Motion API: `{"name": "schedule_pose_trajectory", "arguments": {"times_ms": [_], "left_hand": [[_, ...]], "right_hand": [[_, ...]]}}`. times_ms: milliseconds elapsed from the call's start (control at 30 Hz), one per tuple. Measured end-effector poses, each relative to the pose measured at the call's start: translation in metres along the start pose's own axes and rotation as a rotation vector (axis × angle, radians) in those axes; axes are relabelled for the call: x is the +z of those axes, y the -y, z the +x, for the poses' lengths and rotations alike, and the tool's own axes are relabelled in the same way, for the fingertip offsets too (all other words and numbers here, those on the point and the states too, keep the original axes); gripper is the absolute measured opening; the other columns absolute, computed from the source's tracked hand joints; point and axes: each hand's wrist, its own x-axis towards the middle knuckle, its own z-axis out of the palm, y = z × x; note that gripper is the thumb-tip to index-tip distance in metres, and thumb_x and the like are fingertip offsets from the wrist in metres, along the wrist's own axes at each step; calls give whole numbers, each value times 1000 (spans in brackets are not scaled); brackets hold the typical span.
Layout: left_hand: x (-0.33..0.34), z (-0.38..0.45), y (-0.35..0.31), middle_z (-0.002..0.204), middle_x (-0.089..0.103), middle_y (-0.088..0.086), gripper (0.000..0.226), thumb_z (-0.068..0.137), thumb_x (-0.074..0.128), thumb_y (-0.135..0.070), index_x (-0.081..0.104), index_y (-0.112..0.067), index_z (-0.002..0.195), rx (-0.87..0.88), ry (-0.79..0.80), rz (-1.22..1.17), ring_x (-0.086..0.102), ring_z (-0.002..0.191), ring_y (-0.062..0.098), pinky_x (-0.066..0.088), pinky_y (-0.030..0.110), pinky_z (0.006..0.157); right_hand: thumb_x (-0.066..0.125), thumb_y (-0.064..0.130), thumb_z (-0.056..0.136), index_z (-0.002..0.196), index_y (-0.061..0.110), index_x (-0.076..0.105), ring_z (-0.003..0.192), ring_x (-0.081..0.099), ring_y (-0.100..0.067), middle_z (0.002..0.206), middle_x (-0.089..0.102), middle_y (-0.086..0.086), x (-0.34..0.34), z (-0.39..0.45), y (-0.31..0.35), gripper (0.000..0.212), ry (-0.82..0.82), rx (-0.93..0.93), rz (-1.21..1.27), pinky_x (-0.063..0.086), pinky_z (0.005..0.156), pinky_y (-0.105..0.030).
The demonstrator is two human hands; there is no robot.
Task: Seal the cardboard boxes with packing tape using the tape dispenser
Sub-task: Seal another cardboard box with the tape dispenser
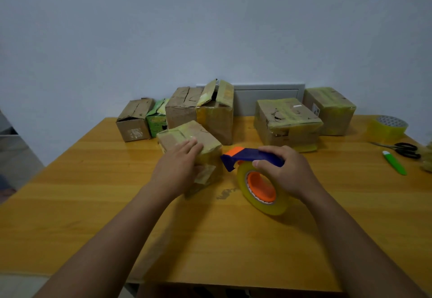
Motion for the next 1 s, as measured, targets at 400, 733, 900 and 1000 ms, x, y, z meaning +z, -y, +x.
{"name": "schedule_pose_trajectory", "arguments": {"times_ms": [400,733,900,1000], "left_hand": [[0,4,6,158,29,-1,57,98,47,-45,32,-24,149,25,-10,51,24,145,18,18,34,117],[0,4,1,161,18,0,59,102,38,-41,16,-24,154,82,-3,111,18,148,18,17,33,118],[-5,1,3,157,30,-1,64,95,50,-50,30,-25,151,106,4,85,29,144,20,33,38,110],[-1,0,7,147,46,4,58,92,60,-41,46,-19,143,180,-76,32,43,136,26,42,43,104]], "right_hand": [[68,49,84,132,43,55,96,53,-8,113,54,6,-18,-13,-6,50,153,24,-23,43,75,-23],[70,40,85,127,35,61,98,57,-7,116,60,4,-6,-22,-20,43,-97,13,120,46,75,-20],[73,50,77,123,36,63,95,58,-2,112,61,8,-8,-23,-15,48,-139,-45,175,47,72,-13],[67,59,69,119,41,64,100,61,-3,117,62,11,-16,-20,-9,54,-133,-78,296,52,79,-22]]}}
